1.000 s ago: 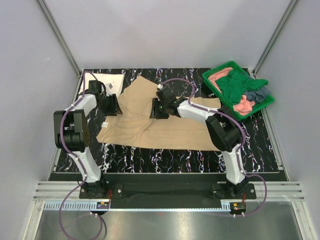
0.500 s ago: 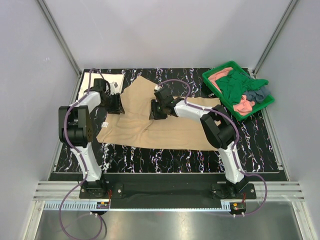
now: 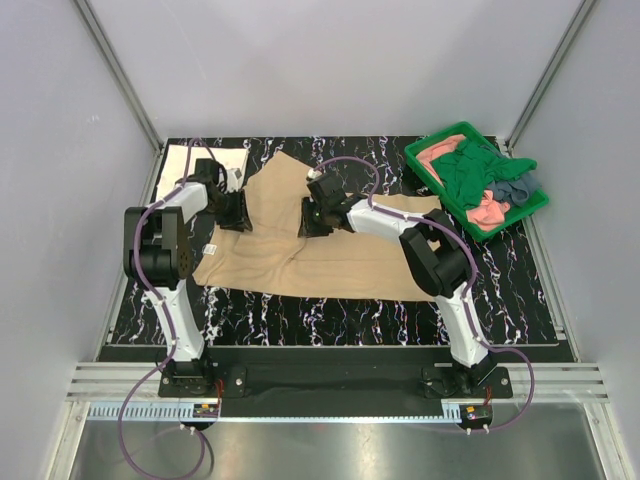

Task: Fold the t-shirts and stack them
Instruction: Fold the tshirt

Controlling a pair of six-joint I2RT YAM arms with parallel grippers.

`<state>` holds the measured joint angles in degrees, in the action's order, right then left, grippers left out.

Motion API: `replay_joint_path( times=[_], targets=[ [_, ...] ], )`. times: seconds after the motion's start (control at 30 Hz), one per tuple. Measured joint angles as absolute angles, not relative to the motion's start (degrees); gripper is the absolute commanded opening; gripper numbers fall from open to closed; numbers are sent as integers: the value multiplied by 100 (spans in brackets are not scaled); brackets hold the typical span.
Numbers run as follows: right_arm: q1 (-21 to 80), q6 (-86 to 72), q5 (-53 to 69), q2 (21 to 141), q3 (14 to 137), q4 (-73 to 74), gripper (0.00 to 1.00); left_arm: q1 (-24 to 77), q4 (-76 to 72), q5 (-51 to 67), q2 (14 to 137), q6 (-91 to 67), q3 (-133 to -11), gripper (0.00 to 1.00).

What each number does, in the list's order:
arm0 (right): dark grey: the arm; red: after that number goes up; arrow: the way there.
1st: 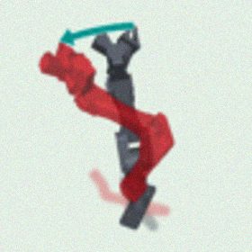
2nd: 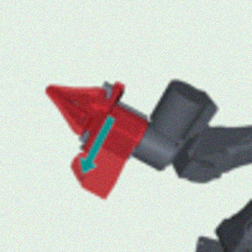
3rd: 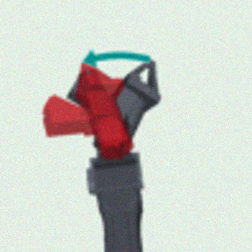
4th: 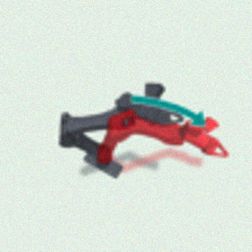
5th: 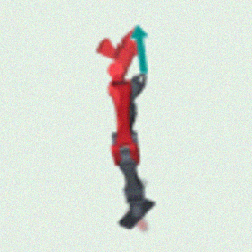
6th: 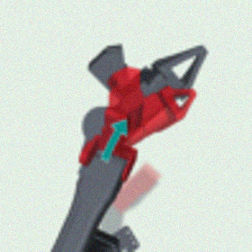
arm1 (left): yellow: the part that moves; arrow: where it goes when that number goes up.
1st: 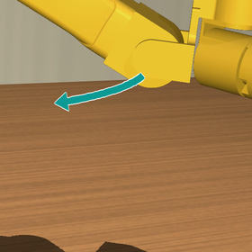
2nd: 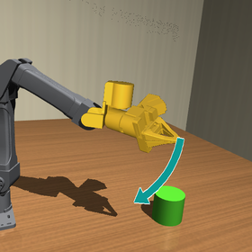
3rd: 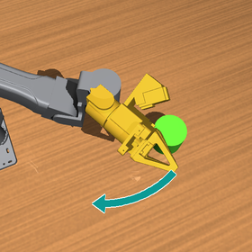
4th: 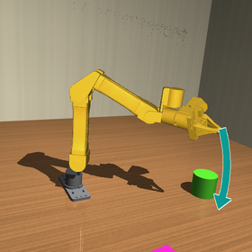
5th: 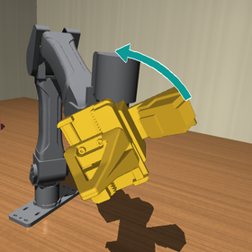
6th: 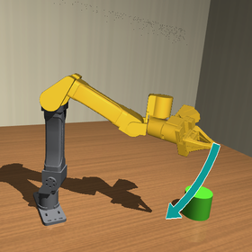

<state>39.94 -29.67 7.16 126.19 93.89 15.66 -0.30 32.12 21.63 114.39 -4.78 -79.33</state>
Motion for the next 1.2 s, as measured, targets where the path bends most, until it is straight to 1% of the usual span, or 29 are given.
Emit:
replay_joint_path(
  times=[0.33, 0.37, 0.4, 0.43, 0.5, 0.6, 0.67, 0.77, 0.8, 0.93, 1.03, 1.13, 1.17, 1.2],
  targets=[
    [3994, -2961, 722, 12724, 9452, 1564, 29, 45, 3192, 2222, 11614, -443, -8097, 32],
    [3994, -2961, 722, 12744, 9463, 1562, 27, 67, 3186, 2235, 11614, -434, -8097, 31],
    [3994, -2958, 725, 12759, 9463, 1566, 23, 82, 3183, 2246, 11614, -432, -8099, 30],
    [3994, -2954, 725, 12768, 9463, 1570, 21, 99, 3177, 2263, 11614, -425, -8099, 30],
    [3994, -2950, 725, 12772, 9465, 1568, 15, 117, 3173, 2281, 11614, -410, -8099, 26],
    [3994, -2939, 725, 12772, 9491, 1568, 12, 119, 3157, 2287, 11614, -388, -8099, 22],
    [3994, -2930, 725, 12774, 9515, 1566, 9, 119, 3157, 2272, 11614, -388, -8101, 23],
    [3994, -2928, 725, 12774, 9522, 1566, 8, 119, 3155, 2244, 11614, -388, -8101, 29],
    [3994, -2928, 725, 12774, 9522, 1568, 8, 119, 3155, 2244, 11614, -386, -8101, 29],
    [3994, -2928, 725, 12774, 9524, 1568, 8, 126, 3116, 2276, 11614, -353, -8101, 29],
    [3994, -2926, 725, 12779, 9524, 1566, 8, 132, 3059, 2300, 11614, -336, -8101, 26],
    [3994, -2926, 727, 12785, 9526, 1566, 7, 134, 3015, 2335, 11614, -325, -8101, 18],
    [3994, -2928, 727, 12787, 9531, 1568, 6, 137, 3009, 2342, 11614, -320, -8101, 10],
    [3994, -2926, 727, 12794, 9539, 1566, 2, 141, 3006, 2344, 11614, -318, -8101, 4]
  ],
)
